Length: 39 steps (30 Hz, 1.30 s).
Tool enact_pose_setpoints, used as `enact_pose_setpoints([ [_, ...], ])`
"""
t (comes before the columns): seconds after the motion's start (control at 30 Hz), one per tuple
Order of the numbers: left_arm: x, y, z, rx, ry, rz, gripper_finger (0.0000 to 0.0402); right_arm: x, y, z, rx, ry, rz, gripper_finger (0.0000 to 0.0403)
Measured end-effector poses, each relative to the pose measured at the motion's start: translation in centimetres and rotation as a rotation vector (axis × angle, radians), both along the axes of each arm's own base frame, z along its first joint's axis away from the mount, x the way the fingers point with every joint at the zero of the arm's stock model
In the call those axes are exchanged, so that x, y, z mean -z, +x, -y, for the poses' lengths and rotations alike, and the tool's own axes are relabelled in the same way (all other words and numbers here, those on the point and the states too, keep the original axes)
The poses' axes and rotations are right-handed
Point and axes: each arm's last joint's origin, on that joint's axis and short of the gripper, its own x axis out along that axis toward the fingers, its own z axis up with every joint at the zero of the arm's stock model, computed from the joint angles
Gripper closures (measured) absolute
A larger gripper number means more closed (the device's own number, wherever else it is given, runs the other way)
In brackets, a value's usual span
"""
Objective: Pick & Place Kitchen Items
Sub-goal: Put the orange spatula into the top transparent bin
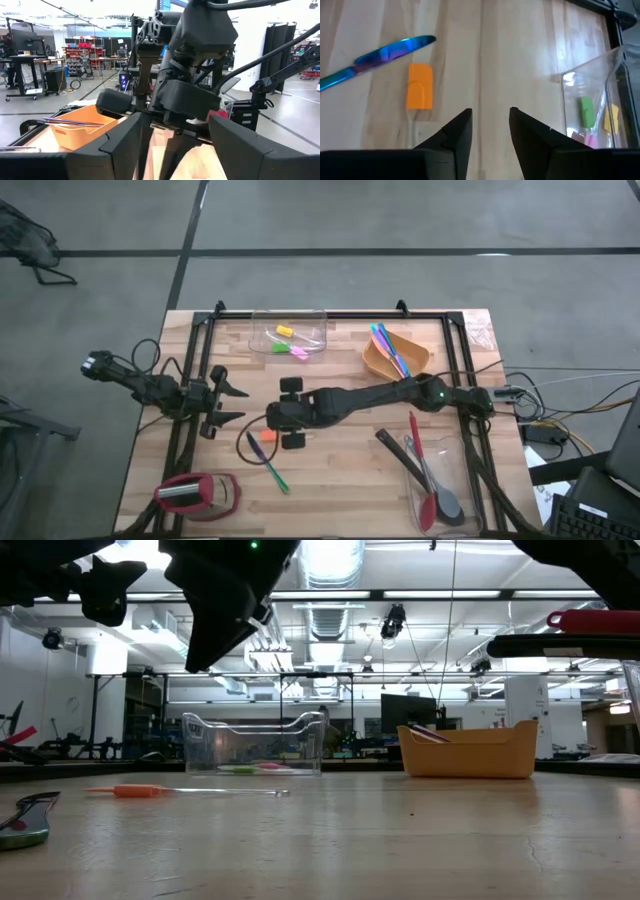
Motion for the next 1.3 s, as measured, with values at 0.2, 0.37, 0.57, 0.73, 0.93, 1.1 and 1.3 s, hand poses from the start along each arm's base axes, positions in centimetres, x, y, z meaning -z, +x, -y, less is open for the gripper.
enact_pose_setpoints([
  [0.2,0.0,0.0,0.0,0.0,0.0,0.001,0.0165,2.1,0.1,-0.7,-0.038,0.059,-0.073,0.029],
  [0.37,0.0,0.0,0.0,0.0,0.0,0.0,0.0165,3.7,0.3,-0.8,0.004,0.116,-0.097,0.0303],
  [0.57,0.0,0.0,0.0,0.0,0.0,0.001,0.0165,5.2,0.6,-1.0,0.002,0.125,-0.077,0.0321],
  [0.73,0.0,0.0,0.0,0.0,0.0,0.001,0.0165,6.6,0.7,-1.1,0.065,0.203,-0.043,0.0336],
  [0.93,0.0,0.0,0.0,0.0,0.0,0.0,0.0165,7.5,1.4,-1.8,-0.05,0.296,0.024,0.035],
  [1.1,0.0,0.0,0.0,0.0,0.0,0.0,0.0165,7.6,1.8,-2.5,-0.07,0.317,0.104,0.0335],
  [1.3,0.0,0.0,0.0,0.0,0.0,0.0,0.0165,7.6,2.1,-2.5,-0.103,0.298,0.139,0.0279],
])
